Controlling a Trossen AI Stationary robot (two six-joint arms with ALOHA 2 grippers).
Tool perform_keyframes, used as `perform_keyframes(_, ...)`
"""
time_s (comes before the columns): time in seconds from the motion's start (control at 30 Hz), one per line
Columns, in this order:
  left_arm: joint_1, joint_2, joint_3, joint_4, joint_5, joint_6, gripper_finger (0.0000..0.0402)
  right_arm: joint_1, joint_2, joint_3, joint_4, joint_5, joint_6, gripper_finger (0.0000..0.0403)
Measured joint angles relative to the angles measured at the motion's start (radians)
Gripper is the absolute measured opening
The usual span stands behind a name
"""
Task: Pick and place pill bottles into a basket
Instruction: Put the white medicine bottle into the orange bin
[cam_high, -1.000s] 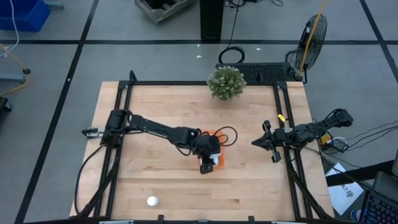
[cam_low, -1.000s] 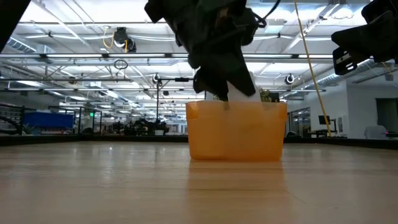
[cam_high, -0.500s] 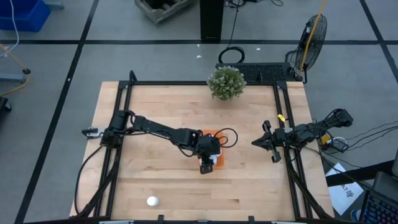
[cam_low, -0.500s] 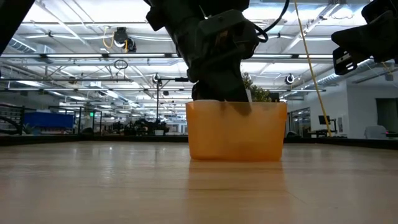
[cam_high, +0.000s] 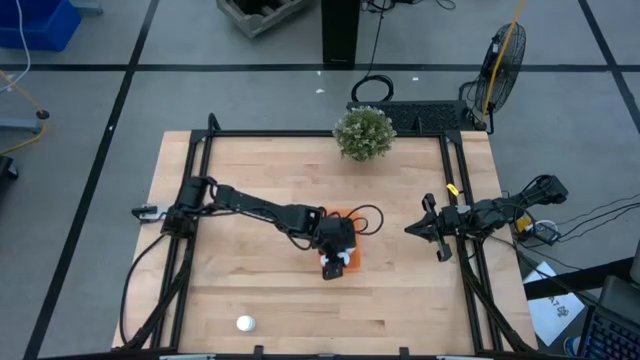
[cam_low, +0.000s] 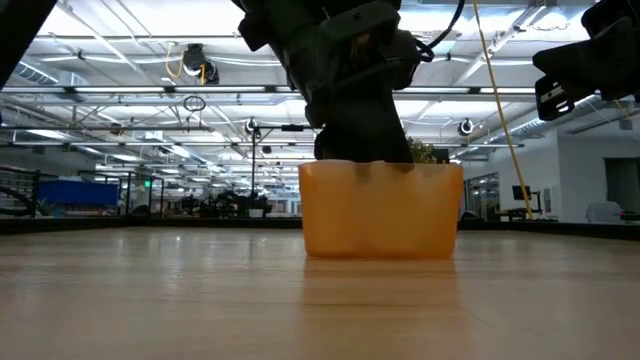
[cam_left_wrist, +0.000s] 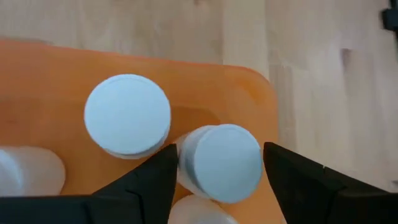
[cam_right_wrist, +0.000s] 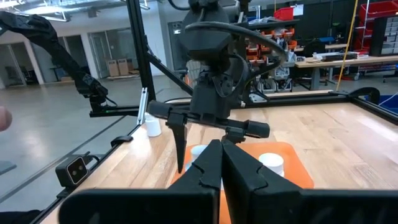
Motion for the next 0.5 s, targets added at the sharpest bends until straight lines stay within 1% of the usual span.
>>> perform_keyframes(0.13,0.023,-0.014,0.039,-0.033,0.046,0.002,0.0231,0.000,0.000,0.000,0.000,0.000,0.000,0.0000)
perform_keyframes(0.17,0.027,-0.022,0.055,-0.064,0.057,0.009,0.0230,0.000,0.000,0.000,0.000,0.000,0.000,0.0000)
perform_keyframes(0.23,0.033,-0.035,0.085,-0.133,0.076,0.041,0.0230,0.000,0.000,0.000,0.000,0.000,0.000,0.0000)
perform_keyframes(0.33,0.022,-0.084,0.098,-0.210,0.072,0.115,0.0229,0.000,0.000,0.000,0.002,0.000,0.000,0.0000)
perform_keyframes(0.43,-0.001,-0.156,0.084,-0.245,0.023,0.124,0.0229,0.000,0.002,0.000,0.002,0.000,0.000,0.0000)
perform_keyframes(0.5,-0.032,-0.211,0.061,-0.289,-0.045,0.107,0.0230,0.000,0.002,0.000,-0.001,0.000,0.000,0.0000)
